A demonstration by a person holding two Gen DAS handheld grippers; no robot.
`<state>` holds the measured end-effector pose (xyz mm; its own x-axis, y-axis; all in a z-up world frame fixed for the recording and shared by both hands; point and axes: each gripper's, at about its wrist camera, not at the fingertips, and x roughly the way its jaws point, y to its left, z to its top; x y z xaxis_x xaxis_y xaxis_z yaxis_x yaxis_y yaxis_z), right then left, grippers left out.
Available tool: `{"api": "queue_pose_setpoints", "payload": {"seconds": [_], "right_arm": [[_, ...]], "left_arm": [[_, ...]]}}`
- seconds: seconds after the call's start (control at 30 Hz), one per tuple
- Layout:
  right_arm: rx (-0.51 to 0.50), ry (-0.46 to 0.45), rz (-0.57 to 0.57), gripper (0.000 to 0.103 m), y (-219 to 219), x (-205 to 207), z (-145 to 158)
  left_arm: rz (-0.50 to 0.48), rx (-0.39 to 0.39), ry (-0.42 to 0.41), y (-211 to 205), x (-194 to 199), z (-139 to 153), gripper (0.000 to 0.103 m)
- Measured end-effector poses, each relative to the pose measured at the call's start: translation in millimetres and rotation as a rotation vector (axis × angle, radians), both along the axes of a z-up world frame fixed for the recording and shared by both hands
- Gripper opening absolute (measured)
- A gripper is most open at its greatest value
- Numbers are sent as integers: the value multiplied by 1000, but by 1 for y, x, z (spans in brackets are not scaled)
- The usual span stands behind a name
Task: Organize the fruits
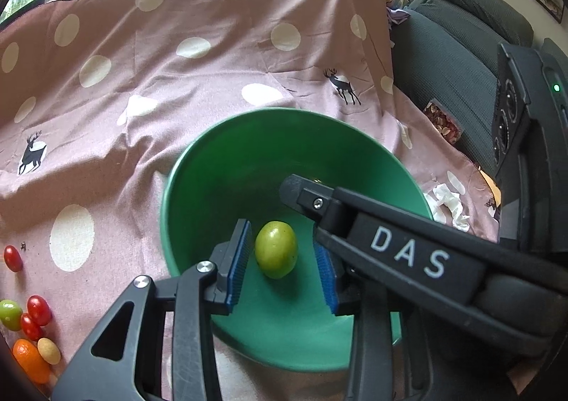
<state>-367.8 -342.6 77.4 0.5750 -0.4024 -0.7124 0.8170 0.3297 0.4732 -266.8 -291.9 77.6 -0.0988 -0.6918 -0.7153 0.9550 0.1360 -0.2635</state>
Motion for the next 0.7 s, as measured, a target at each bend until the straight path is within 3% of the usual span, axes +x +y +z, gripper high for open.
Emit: {"api": "queue_pose_setpoints", "payload": {"seconds": [0.1,0.2,0.47,0.6,0.7], "right_arm": [[-66,29,-25,33,3,3,6],[-138,123,-55,36,5,11,7],[-163,249,-67,40,3,25,-7],[-223,369,-93,40,8,34,-8],[-252,377,-102,40,16,35,-4]], "left_arm": [[44,-32,12,17,12,10,43],[99,-49,26,41,30,18,47],[328,-78,-45,122,79,39,54],[452,-82,-64,166,104,28,57],[514,-69,-4,186,124,12,57]]}}
